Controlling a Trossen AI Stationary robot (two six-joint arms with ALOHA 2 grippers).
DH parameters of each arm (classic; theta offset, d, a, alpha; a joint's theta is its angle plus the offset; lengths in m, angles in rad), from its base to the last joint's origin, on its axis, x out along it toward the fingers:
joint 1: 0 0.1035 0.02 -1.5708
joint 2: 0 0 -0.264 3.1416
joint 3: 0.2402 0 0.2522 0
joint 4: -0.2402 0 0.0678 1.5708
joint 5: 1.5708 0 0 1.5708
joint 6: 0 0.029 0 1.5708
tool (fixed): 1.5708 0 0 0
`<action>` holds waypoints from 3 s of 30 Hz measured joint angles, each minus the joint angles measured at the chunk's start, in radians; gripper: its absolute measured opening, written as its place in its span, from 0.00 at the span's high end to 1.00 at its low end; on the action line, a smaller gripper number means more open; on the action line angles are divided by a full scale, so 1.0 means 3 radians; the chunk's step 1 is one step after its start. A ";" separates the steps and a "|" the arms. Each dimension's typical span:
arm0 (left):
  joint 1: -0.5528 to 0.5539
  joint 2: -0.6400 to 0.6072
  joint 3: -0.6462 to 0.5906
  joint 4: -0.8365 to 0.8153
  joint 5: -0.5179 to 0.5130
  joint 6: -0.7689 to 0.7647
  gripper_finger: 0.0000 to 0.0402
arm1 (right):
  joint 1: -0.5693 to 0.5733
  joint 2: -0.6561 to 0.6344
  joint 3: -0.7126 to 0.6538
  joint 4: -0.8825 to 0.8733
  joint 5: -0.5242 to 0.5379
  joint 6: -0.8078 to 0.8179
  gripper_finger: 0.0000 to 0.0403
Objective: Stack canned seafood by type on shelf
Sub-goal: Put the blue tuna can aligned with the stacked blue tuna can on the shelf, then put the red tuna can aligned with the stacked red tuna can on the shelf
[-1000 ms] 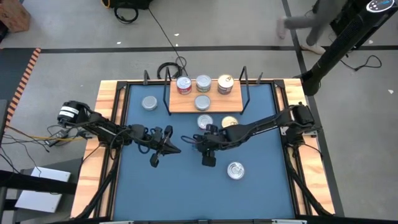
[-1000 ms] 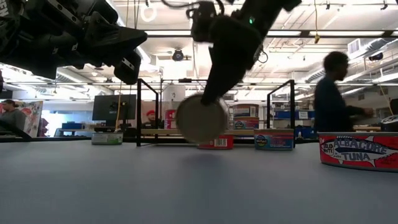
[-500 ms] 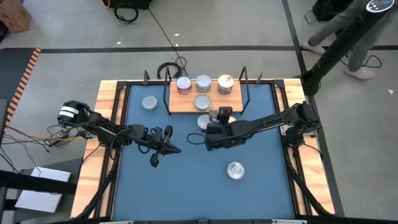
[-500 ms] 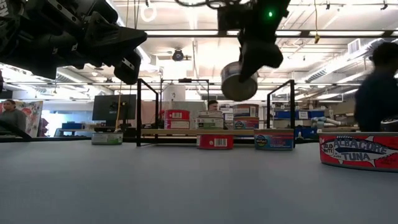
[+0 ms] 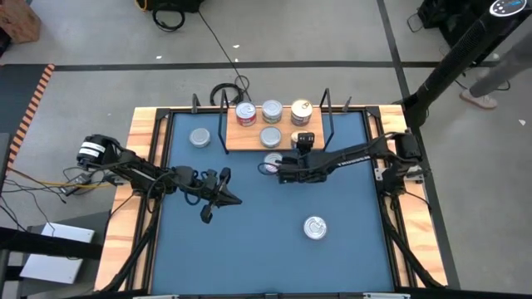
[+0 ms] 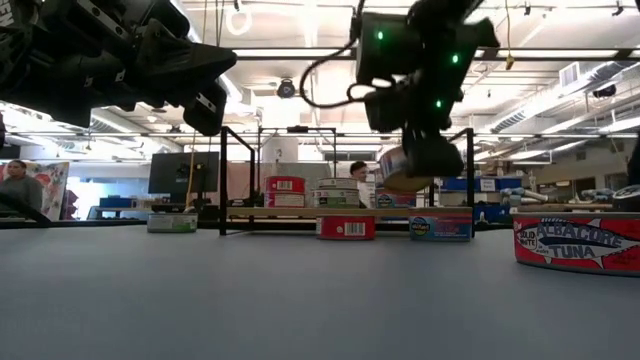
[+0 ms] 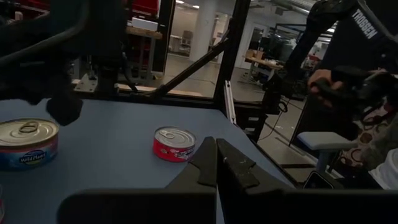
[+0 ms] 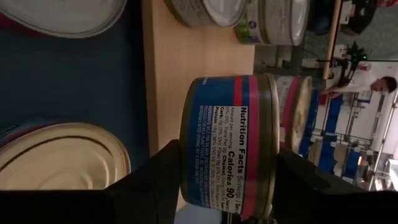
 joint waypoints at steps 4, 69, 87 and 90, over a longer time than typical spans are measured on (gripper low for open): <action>0.0000 0.0000 0.0000 0.0001 0.0000 -0.0003 1.00 | -0.0125 0.0000 -0.0172 0.0259 0.0021 -0.0137 0.52; 0.0001 0.0000 0.0000 -0.0233 -0.0135 0.0000 1.00 | 0.0346 -0.1251 -0.0317 0.0303 -0.2281 0.0974 0.72; -0.0003 0.0000 0.0016 -0.0525 -0.0193 0.0268 1.00 | 0.1489 -0.1044 -0.0729 0.0151 -0.3658 0.2065 0.99; -0.0003 0.0000 0.0019 -0.0559 -0.0193 0.0275 1.00 | 0.1633 -0.1014 -0.0879 0.0238 -0.3654 0.2253 0.98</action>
